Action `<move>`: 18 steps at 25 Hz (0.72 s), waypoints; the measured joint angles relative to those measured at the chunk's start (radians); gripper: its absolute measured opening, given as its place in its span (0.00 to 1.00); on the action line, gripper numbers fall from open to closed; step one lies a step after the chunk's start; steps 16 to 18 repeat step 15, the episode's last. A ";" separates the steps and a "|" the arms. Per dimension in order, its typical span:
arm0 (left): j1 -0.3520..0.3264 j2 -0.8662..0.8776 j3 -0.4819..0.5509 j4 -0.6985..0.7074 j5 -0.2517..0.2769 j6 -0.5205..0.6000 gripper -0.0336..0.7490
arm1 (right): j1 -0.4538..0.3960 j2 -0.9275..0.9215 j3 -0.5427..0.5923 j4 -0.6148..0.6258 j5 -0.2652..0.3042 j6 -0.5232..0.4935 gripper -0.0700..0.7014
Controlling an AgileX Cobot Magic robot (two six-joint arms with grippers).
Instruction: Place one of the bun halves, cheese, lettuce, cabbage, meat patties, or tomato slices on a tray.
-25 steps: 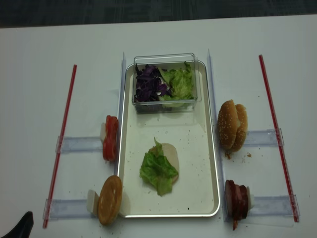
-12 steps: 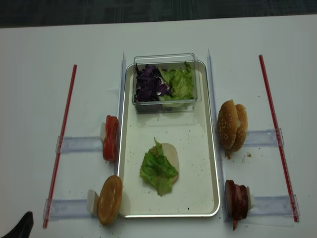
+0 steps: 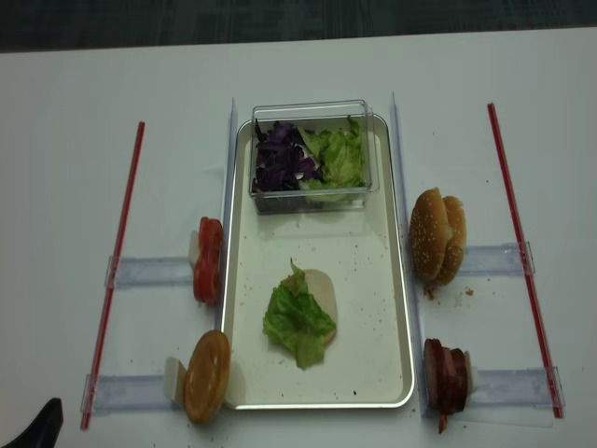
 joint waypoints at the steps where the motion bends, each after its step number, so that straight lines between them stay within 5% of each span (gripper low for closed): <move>1: 0.000 0.000 0.000 0.000 0.000 0.000 0.77 | 0.000 0.000 0.000 0.000 0.000 0.000 0.83; 18: 0.000 0.000 0.000 0.000 0.000 0.000 0.77 | 0.000 0.000 0.000 0.000 0.000 0.000 0.83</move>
